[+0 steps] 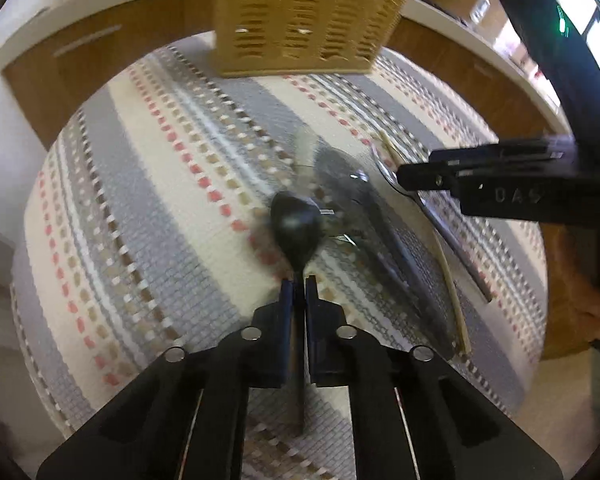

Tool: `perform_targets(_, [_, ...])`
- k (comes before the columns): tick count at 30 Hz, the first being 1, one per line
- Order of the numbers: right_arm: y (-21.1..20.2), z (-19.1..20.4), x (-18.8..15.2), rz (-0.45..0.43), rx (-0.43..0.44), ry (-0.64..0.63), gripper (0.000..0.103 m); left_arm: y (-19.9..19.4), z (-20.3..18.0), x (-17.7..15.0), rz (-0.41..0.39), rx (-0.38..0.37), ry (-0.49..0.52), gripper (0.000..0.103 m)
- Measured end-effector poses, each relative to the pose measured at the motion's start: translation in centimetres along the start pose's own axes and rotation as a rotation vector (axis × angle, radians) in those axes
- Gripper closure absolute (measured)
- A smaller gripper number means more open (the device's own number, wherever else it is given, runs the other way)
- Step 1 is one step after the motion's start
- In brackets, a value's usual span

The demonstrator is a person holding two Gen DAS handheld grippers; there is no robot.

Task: Organize utensils
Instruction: 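Grasp the black spoon with the left tool while the right tool grasps a clear spoon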

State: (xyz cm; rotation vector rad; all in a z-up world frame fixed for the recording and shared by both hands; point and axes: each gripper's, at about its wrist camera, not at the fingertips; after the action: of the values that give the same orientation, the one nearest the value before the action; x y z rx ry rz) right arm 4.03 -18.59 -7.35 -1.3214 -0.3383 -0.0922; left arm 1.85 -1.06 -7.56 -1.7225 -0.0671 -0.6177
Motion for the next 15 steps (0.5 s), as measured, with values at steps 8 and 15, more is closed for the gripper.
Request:
perform_targets(8, [2.2, 1.5, 1.3, 0.047, -0.030, -0.020, 0.066, -0.9, 5.0, -0.8, 0.006, -0.032, -0.117, 0.099])
perform_targets(15, [2.5, 1.6, 2.0, 0.044, -0.037, -0.017, 0.073, -0.2, 6.1, -0.4, 0.051, -0.070, -0.123, 0.095])
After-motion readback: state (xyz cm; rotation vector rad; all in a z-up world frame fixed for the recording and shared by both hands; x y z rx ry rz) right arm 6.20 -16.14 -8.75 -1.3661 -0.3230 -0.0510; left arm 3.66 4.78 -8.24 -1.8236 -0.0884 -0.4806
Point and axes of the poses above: each gripper's, at about its wrist camera, not at the fingertips, and y roughly the way its jaws point, z to its left, x to its top, and after that the axes turned 7 degrees about x, right-handed
